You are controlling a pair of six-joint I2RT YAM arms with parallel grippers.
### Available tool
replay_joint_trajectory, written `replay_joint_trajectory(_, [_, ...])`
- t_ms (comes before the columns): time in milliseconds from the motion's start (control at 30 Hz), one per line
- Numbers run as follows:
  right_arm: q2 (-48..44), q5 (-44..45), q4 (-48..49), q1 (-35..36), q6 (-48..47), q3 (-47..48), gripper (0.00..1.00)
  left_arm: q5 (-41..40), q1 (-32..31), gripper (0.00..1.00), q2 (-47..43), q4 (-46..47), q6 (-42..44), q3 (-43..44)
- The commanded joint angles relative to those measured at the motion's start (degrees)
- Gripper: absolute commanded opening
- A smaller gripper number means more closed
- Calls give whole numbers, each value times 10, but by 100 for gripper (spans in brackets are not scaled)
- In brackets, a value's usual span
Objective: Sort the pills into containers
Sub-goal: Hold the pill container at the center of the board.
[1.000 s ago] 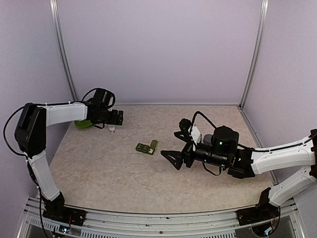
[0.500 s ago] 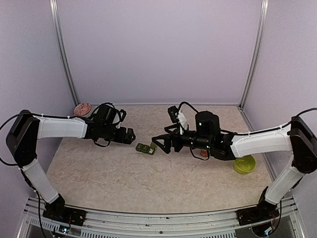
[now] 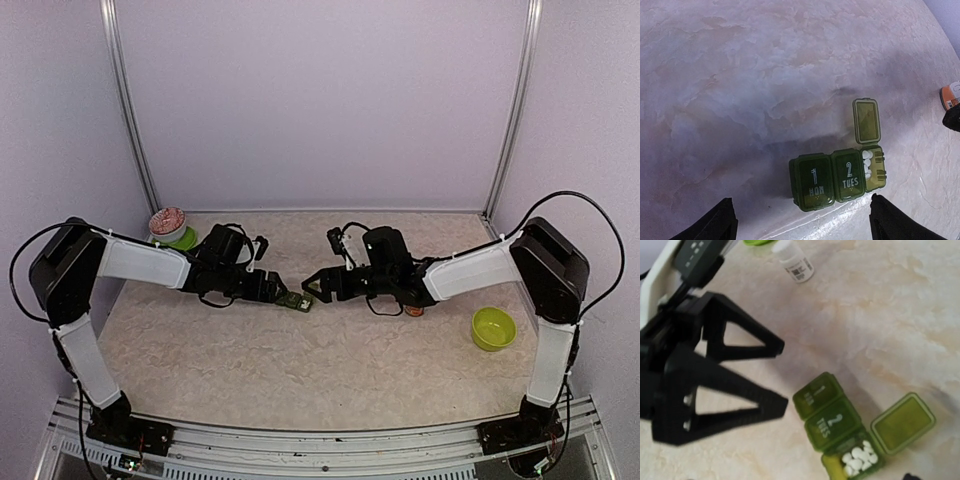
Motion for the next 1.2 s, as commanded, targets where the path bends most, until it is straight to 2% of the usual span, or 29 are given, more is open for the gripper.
replay_joint_trajectory(0, [41, -22, -15, -10, 27, 40, 87, 9, 0, 88, 19, 18, 0, 3])
replay_joint_trajectory(667, [158, -73, -1, -40, 66, 110, 87, -7, -1, 84, 67, 10, 3, 22])
replay_joint_trajectory(900, [176, -92, 15, -43, 68, 125, 87, -6, -1, 83, 84, 1, 6, 35])
replay_joint_trajectory(1167, [177, -110, 36, -44, 61, 132, 86, -25, -11, 77, 99, -23, 10, 50])
